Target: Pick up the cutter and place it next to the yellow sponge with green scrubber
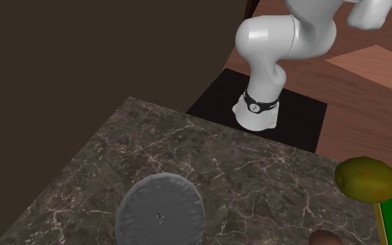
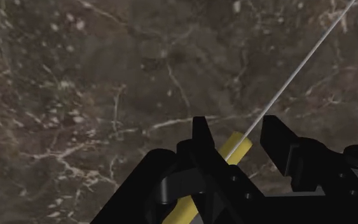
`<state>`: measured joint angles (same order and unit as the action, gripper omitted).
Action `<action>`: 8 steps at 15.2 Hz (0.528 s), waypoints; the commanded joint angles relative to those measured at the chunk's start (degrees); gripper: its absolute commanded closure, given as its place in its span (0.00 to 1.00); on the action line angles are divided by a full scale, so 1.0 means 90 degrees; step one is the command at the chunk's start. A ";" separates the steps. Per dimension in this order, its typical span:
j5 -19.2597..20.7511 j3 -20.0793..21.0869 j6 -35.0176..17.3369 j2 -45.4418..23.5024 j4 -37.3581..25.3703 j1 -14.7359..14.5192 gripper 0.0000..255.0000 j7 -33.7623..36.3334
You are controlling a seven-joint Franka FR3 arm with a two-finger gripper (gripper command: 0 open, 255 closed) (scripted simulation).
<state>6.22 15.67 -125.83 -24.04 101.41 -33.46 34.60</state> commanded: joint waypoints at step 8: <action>0.0010 0.0001 -0.0010 -0.0101 -0.0029 -0.0016 0.00 -0.0010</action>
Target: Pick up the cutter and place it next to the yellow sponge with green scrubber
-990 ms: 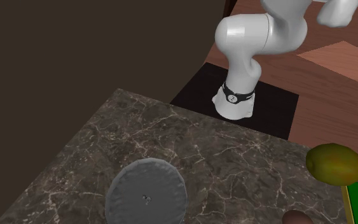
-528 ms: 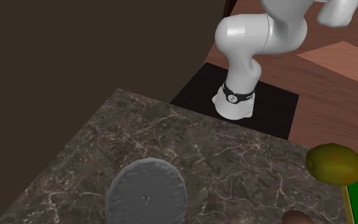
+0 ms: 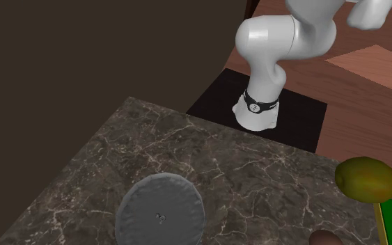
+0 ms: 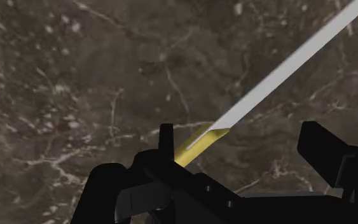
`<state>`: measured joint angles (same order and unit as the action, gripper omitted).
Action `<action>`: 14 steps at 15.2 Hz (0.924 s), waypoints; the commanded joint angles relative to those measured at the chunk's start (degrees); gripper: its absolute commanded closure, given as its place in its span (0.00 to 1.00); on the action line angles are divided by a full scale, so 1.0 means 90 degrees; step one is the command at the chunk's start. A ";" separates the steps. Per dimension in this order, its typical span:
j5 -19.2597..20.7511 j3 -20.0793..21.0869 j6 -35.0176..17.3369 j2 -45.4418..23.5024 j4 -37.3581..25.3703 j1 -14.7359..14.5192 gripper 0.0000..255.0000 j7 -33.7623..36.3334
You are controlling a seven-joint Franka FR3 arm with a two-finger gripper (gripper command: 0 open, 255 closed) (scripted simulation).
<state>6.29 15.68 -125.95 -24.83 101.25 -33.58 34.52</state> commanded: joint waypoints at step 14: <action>-0.0134 0.0063 0.0638 0.0393 -0.0253 0.0051 0.00 -0.0080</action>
<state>5.09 16.25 -120.23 -21.30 98.99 -33.12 33.80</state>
